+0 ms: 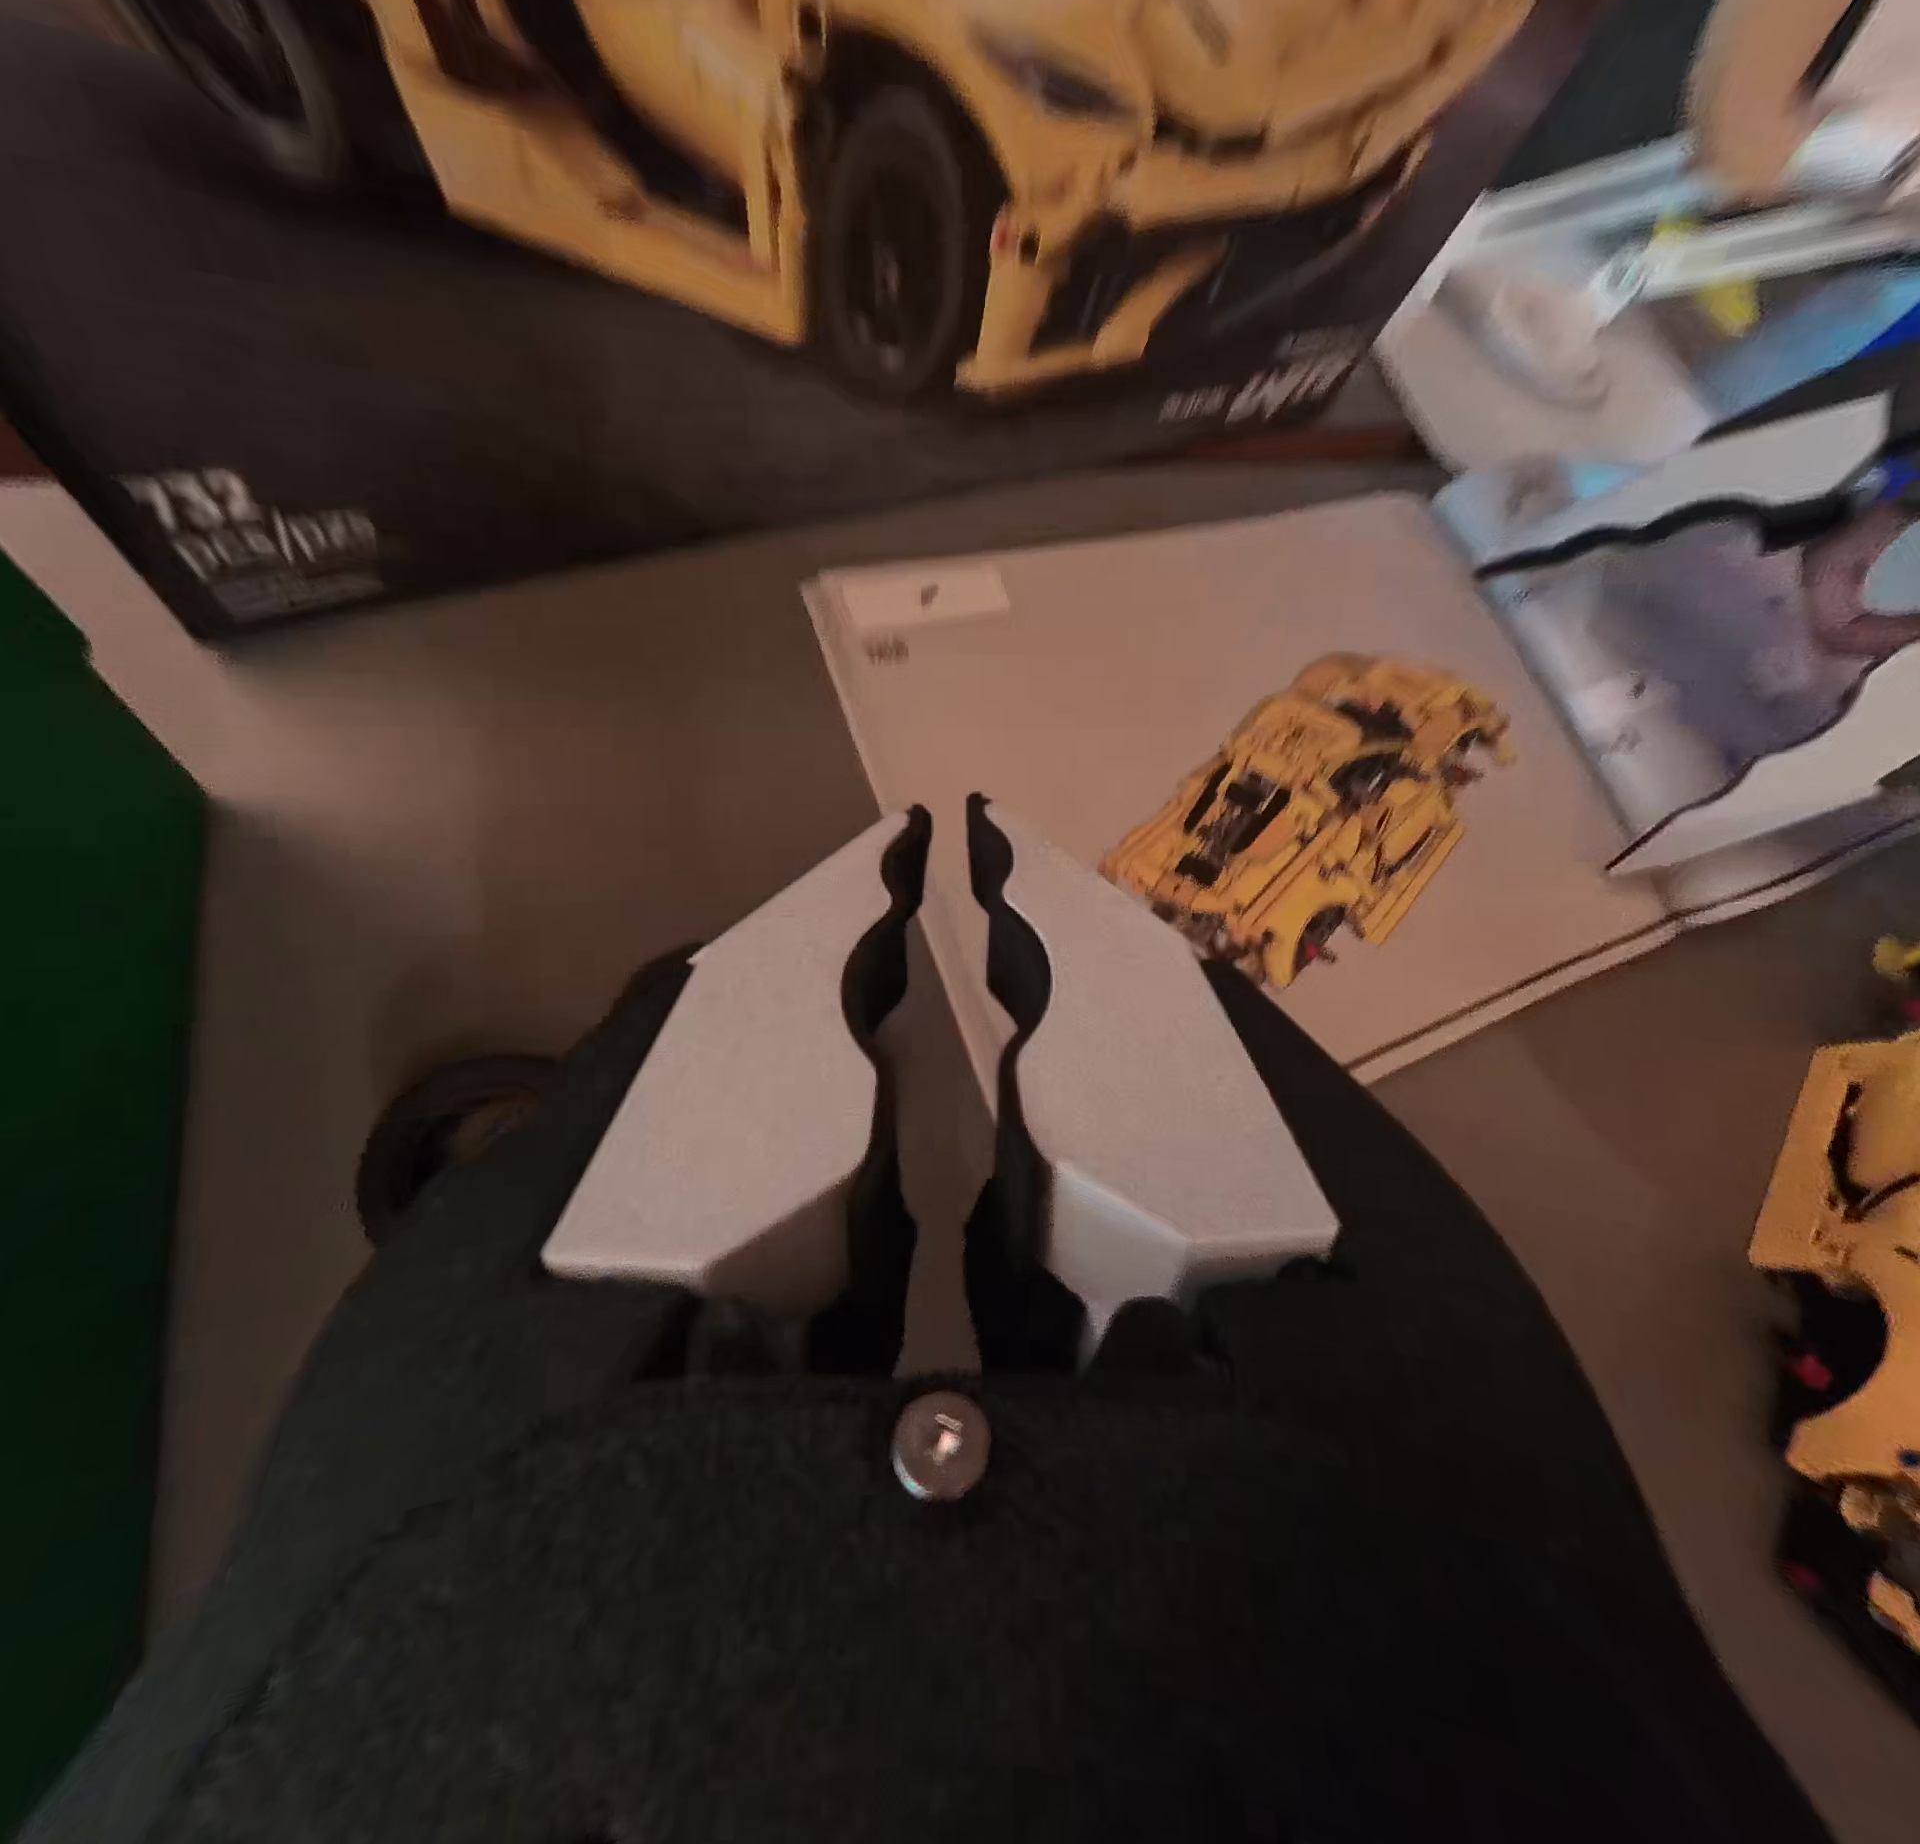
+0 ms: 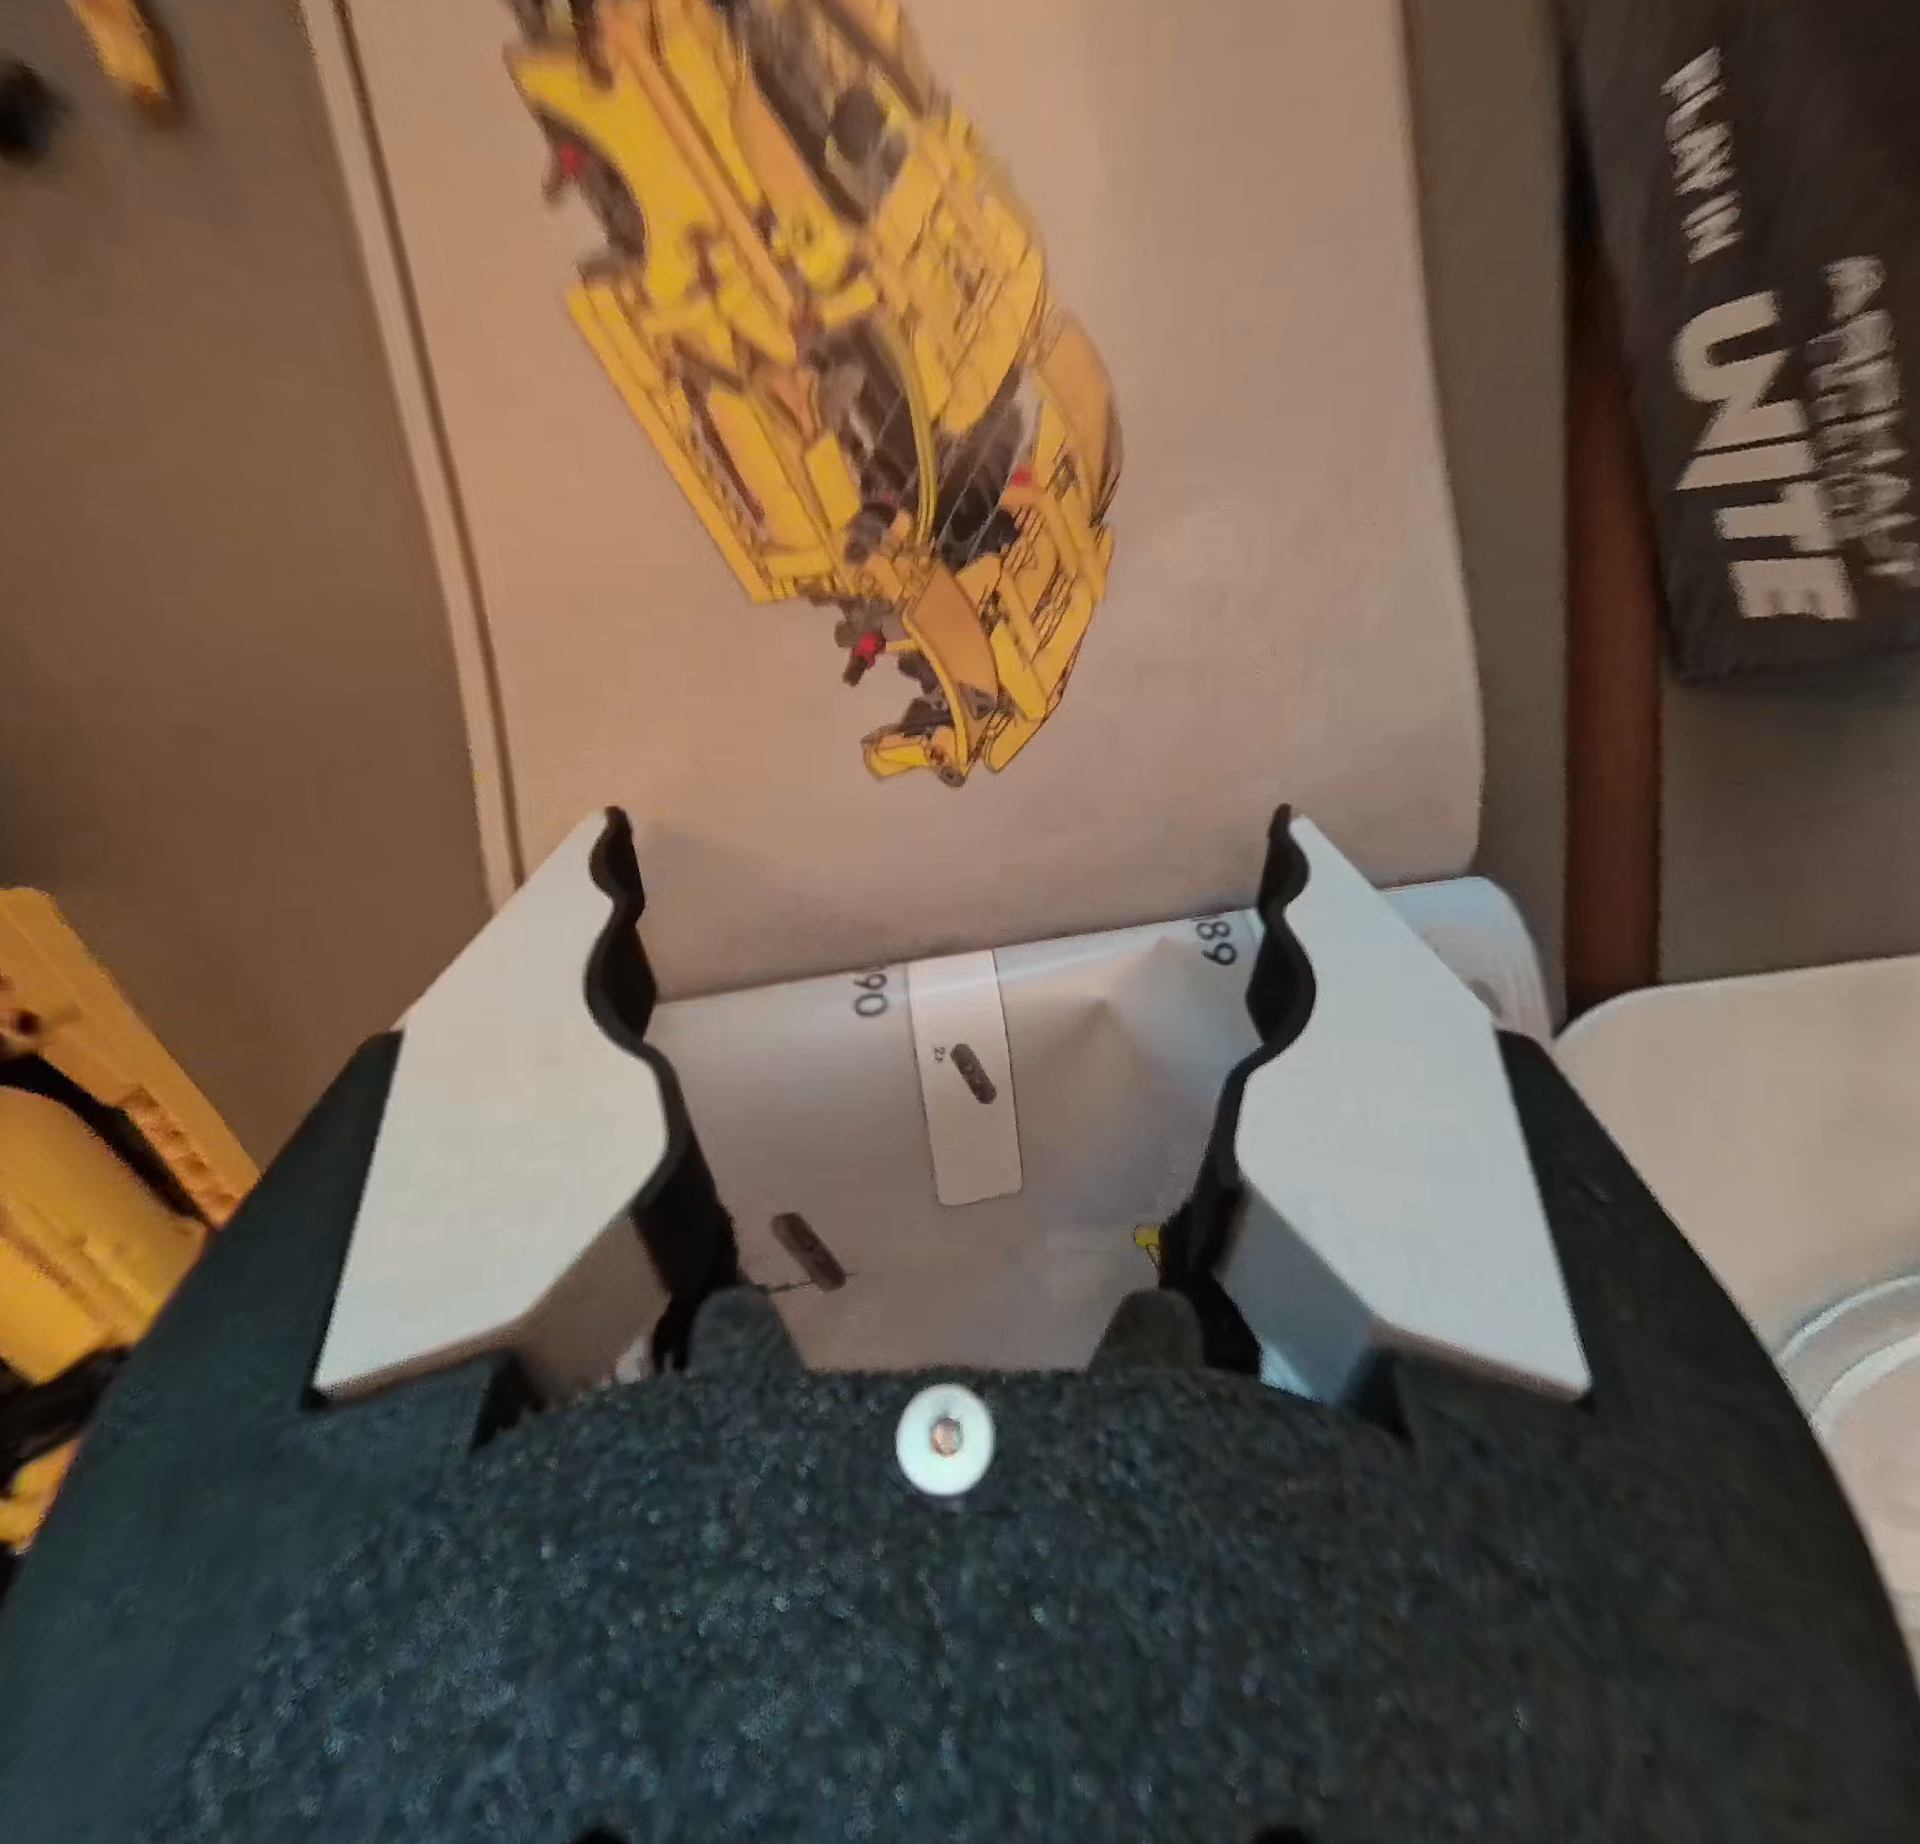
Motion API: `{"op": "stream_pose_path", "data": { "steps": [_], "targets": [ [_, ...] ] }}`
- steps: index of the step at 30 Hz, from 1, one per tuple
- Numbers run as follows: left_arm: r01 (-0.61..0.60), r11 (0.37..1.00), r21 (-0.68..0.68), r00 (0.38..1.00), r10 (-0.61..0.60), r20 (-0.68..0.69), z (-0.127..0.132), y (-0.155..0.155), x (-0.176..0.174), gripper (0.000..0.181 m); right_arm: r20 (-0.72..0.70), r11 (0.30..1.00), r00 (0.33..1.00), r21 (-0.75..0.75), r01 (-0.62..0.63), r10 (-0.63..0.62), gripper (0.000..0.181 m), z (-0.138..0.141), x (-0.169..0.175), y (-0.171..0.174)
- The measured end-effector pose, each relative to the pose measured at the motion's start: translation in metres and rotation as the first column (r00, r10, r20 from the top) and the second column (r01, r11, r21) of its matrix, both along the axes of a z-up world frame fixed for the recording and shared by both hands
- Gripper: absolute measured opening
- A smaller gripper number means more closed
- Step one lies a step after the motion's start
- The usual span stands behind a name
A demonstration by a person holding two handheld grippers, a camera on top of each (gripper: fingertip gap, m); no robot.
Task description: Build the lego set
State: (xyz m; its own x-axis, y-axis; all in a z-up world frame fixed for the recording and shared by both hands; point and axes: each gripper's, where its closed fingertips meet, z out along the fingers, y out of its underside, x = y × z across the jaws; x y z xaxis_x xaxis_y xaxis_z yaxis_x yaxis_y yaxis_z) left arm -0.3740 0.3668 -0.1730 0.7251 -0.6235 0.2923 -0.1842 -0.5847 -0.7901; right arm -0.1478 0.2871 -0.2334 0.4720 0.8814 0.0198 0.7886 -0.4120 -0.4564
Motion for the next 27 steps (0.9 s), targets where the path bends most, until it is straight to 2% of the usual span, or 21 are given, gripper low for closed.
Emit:
{"op": "stream_pose_path", "data": {
  "steps": [3, 6, 9, 12, 14, 17, 19, 22, 25, 27],
  "targets": [
    [0.012, 0.998, 0.055, 0.991, -0.019, 0.132, 0.023, -0.003, 0.010, 0.016, -0.177, 0.996, 0.983, 0.073, 0.057, -0.043, 0.112, 0.046, -0.009, -0.001],
    [0.049, 0.997, 0.059, 0.986, -0.058, 0.159, 0.027, -0.008, 0.020, 0.018, -0.249, 0.982, 0.967, 0.164, 0.093, -0.050, 0.106, 0.095, -0.001, -0.021],
    [0.069, 0.995, 0.069, 0.988, -0.078, 0.134, 0.023, -0.010, 0.026, 0.019, -0.354, 0.956, 0.932, 0.237, 0.173, -0.081, 0.092, 0.144, 0.014, -0.062],
    [0.091, 0.993, 0.079, 0.985, -0.102, 0.142, 0.026, -0.014, 0.033, 0.020, -0.436, 0.929, 0.887, 0.244, 0.277, -0.150, 0.076, 0.170, 0.046, -0.125],
    [0.105, 0.989, 0.104, 0.984, -0.118, 0.136, 0.032, -0.017, 0.037, 0.022, -0.413, 0.905, 0.885, 0.256, 0.341, -0.216, 0.068, 0.167, 0.081, -0.170],
    [0.128, 0.982, 0.140, 0.981, -0.145, 0.125, 0.041, -0.025, 0.045, 0.024, -0.368, 0.850, 0.861, 0.262, 0.458, -0.350, 0.058, 0.142, 0.134, -0.239],
    [0.152, 0.974, 0.166, 0.969, -0.180, 0.172, 0.055, -0.034, 0.056, 0.025, -0.349, 0.833, 0.826, 0.181, 0.524, -0.443, 0.048, 0.112, 0.158, -0.287],
    [0.216, 0.957, 0.193, 0.921, -0.265, 0.286, 0.078, -0.061, 0.074, 0.026, -0.271, 0.785, 0.765, 0.046, 0.617, -0.585, 0.048, 0.062, 0.194, -0.350],
    [0.282, 0.923, 0.261, 0.869, -0.361, 0.338, 0.090, -0.094, 0.081, 0.026, -0.314, 0.751, 0.706, -0.041, 0.658, -0.635, 0.040, 0.037, 0.211, -0.394],
    [0.319, 0.902, 0.293, 0.852, -0.408, 0.327, 0.091, -0.118, 0.079, 0.026, -0.348, 0.750, 0.701, -0.008, 0.661, -0.622, 0.034, 0.030, 0.216, -0.408]
  ]
}}
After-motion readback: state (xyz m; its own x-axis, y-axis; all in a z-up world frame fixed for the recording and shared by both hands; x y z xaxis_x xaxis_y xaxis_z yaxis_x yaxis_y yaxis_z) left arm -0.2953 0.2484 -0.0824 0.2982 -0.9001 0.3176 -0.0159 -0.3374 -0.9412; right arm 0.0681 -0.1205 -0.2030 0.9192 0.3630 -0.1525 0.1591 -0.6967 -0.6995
